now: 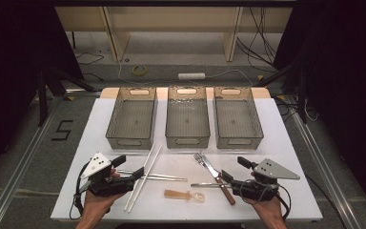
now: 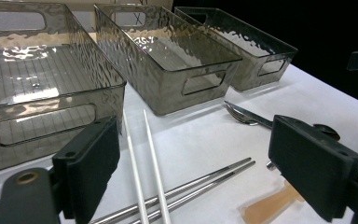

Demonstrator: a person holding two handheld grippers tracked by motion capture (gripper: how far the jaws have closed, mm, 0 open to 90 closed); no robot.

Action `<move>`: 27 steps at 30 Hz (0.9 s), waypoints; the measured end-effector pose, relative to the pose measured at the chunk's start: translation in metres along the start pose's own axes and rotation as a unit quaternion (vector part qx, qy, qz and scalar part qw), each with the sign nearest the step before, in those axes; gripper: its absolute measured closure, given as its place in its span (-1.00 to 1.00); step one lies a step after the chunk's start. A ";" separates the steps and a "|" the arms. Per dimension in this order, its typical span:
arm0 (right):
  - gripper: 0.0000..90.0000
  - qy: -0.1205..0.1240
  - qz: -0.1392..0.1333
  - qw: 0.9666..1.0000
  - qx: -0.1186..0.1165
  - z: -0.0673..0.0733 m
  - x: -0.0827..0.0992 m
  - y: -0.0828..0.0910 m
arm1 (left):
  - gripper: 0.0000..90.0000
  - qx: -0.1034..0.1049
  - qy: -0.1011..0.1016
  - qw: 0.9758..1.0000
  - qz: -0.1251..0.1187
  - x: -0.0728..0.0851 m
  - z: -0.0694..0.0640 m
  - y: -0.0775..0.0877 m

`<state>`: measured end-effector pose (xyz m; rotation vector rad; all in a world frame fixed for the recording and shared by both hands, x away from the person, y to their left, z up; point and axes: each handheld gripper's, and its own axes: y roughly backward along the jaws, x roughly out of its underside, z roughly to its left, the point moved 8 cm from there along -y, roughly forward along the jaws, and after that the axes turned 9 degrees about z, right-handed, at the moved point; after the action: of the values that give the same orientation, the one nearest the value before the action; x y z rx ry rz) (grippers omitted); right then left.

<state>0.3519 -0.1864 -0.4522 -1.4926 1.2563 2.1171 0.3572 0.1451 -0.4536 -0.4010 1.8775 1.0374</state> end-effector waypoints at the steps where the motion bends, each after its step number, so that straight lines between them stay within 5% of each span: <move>1: -0.45 0.000 0.001 1.000 -0.001 0.000 0.000 0.000 | -0.65 0.000 0.000 1.000 0.000 0.000 0.000 0.000; 22: -0.43 0.002 0.007 1.000 0.001 0.000 0.001 -0.001 | -0.47 -0.032 0.001 0.998 0.047 0.006 0.005 -0.004; 27: -0.42 0.003 0.008 1.000 0.002 0.001 0.001 -0.001 | -0.32 -0.052 0.002 0.996 0.069 0.008 0.010 -0.001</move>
<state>0.3516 -0.1853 -0.4535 -1.4940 1.2781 2.1211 0.3596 0.1531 -0.4629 -0.3385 1.8808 1.2319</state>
